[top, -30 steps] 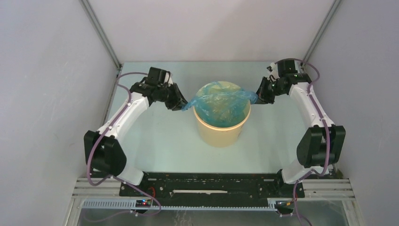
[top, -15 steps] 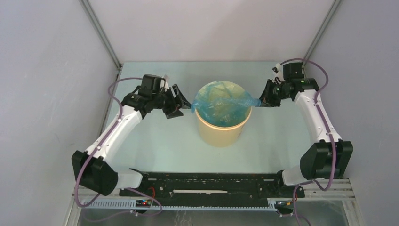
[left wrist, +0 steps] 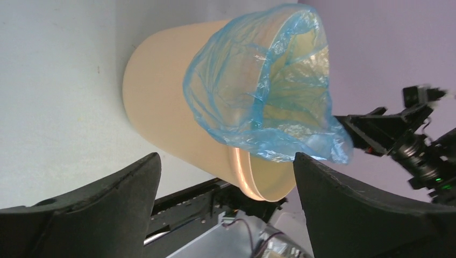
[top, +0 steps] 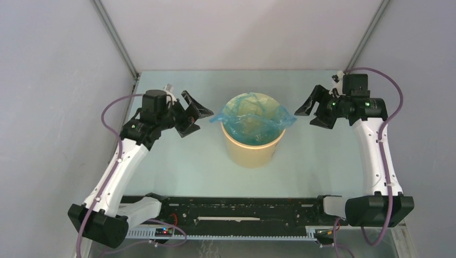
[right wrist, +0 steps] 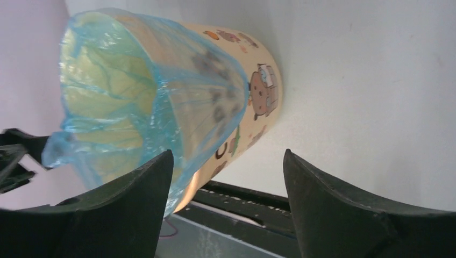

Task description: Put the trash bags into the trash bin

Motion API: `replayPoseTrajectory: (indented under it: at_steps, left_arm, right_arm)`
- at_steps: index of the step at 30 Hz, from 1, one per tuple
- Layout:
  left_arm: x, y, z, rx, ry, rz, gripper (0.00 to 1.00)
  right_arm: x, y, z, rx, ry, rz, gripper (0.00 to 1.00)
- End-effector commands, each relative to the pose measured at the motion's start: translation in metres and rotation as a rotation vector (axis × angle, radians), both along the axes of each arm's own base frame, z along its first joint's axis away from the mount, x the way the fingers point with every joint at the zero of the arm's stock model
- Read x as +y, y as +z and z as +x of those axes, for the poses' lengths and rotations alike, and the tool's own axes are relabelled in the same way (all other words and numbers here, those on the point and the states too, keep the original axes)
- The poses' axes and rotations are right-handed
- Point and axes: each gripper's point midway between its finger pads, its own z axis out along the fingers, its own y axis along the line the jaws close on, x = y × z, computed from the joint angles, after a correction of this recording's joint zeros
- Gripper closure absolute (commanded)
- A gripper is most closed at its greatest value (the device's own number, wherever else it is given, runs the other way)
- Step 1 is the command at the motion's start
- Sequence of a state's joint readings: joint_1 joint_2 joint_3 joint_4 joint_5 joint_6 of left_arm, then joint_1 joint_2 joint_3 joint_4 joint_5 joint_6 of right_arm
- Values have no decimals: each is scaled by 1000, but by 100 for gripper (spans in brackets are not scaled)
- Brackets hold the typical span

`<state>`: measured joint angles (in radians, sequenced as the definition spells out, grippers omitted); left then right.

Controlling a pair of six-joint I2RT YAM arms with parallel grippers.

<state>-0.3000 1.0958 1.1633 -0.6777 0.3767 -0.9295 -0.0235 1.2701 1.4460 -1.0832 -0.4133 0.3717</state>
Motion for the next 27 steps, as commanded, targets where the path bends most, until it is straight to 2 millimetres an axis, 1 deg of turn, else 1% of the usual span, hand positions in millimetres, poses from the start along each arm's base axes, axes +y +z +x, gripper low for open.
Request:
replayPoseTrajectory:
  at_steps: [1, 3, 5, 7, 8, 10, 15, 18, 20, 22, 24, 26, 27]
  left_arm:
    - [-8, 20, 7, -3, 61, -176, 3]
    - [-14, 24, 10, 8, 64, -232, 7]
    - [-15, 24, 15, 18, 81, -254, 10]
    - [-18, 25, 18, 30, 78, -271, 14]
    - [-21, 23, 18, 41, 73, -272, 18]
    - [-27, 20, 16, 56, 55, -273, 26]
    - [-34, 6, 12, 82, 30, -252, 31]
    - [-36, 3, 13, 85, 17, -248, 34]
    - [-37, 4, 11, 86, 5, -245, 33]
    - [-32, 3, 7, 75, 11, -210, 24]
    - [-22, 2, 3, 53, 30, -144, 19]
    - [-16, 0, 0, 45, 37, -103, 18]
    - [-17, -2, -2, 54, 32, -107, 19]
  right_arm:
    - [20, 36, -9, 5, -71, 216, 16]
    - [30, 45, -9, 12, -108, 319, 15]
    - [38, 54, -10, 42, -173, 435, 16]
    - [42, 57, -13, 68, -224, 496, 16]
    - [42, 59, -14, 71, -242, 517, 17]
    - [42, 61, -17, 66, -278, 539, 19]
    - [40, 52, -22, 78, -319, 527, 22]
    - [44, 45, -26, 103, -308, 518, 23]
    - [45, 43, -28, 111, -310, 517, 23]
    - [50, 41, -33, 112, -294, 500, 23]
    - [51, 37, -37, 109, -293, 487, 24]
    - [53, 32, -38, 119, -291, 490, 24]
    - [55, 30, -37, 125, -290, 495, 25]
